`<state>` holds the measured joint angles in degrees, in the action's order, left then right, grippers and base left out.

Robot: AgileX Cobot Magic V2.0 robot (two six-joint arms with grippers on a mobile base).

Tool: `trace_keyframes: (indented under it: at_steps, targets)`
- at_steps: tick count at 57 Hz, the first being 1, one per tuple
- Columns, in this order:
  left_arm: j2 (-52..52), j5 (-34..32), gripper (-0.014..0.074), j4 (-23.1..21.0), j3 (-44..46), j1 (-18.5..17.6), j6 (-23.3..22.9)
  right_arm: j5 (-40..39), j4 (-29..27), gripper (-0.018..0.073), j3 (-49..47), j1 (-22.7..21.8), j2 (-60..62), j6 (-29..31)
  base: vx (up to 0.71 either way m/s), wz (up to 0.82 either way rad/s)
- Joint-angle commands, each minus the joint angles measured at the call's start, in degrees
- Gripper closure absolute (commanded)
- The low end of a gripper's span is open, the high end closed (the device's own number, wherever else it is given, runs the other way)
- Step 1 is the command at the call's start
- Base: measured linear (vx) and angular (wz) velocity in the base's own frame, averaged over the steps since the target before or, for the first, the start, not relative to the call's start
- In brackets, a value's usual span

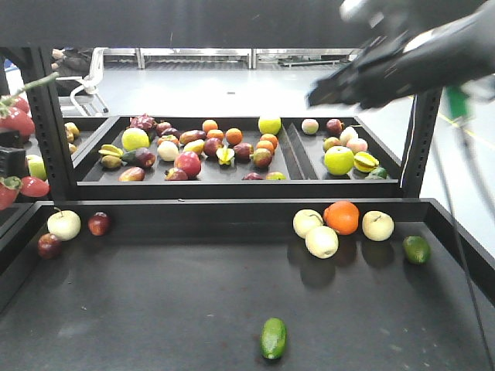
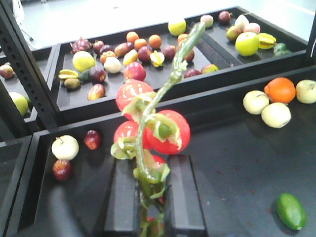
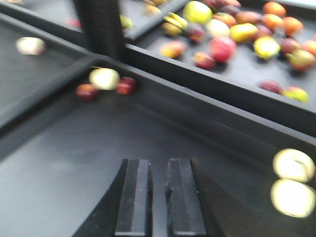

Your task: Pick snacks and fruit into basket

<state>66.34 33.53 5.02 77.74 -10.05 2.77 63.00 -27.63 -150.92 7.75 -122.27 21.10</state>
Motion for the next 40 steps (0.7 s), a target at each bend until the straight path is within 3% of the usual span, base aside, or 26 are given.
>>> trace_keyframes:
  at_steps: [1,7,12,20,29,40]
  targets:
    - [-1.32,-4.54,0.0603,-0.17,1.57,-0.21,-0.46,-18.8,3.79,0.035,8.61,0.87,5.22,1.23,0.0,0.0]
    - [-1.32,-4.48,0.0603,-0.17,1.57,-0.26,-0.46,-29.73,4.93,0.0324,19.32,1.11,5.43,1.34,0.0,0.0]
    - [-1.32,-4.48,0.0603,-0.17,1.57,-0.26,-0.46,-32.63,4.87,0.0277,27.32,1.04,4.64,1.21,0.0,0.0]
    - [-1.32,-4.42,0.0603,-0.17,1.57,-0.27,-0.46,-27.21,3.37,0.012,35.36,1.04,2.28,-1.12,0.0,0.0]
    - [-1.32,-4.48,0.0603,-0.17,1.57,-0.27,-0.46,-22.68,3.14,-0.0051,36.45,1.1,-1.22,-4.35,0.0,0.0]
    - [-1.32,-4.66,0.0603,-0.17,1.57,-0.27,-0.46,-20.3,2.99,-0.0023,36.45,1.28,-4.85,-7.78,0.0,0.0]
